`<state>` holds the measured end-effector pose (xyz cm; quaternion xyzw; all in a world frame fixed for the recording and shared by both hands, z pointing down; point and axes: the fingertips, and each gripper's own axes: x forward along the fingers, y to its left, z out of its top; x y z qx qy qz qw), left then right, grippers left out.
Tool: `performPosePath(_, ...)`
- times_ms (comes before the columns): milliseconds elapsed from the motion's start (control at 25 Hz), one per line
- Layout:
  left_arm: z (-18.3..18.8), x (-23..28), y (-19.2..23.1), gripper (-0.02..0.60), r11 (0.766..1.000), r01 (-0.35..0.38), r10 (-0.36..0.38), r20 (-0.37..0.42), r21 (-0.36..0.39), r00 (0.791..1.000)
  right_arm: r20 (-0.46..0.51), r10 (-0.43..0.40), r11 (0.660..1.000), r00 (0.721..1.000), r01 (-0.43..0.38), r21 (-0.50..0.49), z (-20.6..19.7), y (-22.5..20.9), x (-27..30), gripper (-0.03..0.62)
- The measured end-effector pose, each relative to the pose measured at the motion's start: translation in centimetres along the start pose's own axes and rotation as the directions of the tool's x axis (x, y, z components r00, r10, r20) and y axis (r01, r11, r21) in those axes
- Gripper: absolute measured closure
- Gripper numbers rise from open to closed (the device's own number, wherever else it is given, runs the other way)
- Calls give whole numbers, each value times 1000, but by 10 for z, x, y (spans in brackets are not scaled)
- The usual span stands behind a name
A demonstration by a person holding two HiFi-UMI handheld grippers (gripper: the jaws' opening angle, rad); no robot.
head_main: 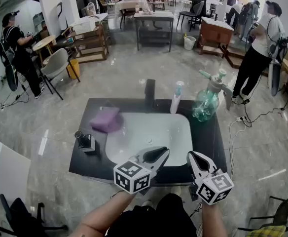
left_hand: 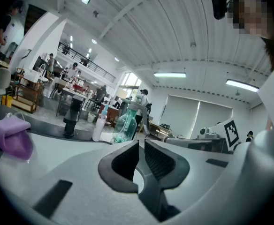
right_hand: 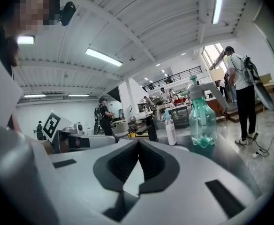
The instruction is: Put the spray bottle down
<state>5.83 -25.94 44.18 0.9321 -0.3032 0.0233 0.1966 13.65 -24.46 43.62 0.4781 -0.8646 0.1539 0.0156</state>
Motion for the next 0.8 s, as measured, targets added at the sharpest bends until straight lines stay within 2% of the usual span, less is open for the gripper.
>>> performPosePath(400, -5, -21, 2, 541, 1000, -2, 2, 17, -9, 1000, -13, 3, 1000, 1000, -4, -16, -7, 18, 2, 586)
performPosePath(800, -2, -4, 2, 541, 996, -79, 82, 50, -44, 995, -69, 47, 997, 997, -51, -64, -10, 2, -5, 586)
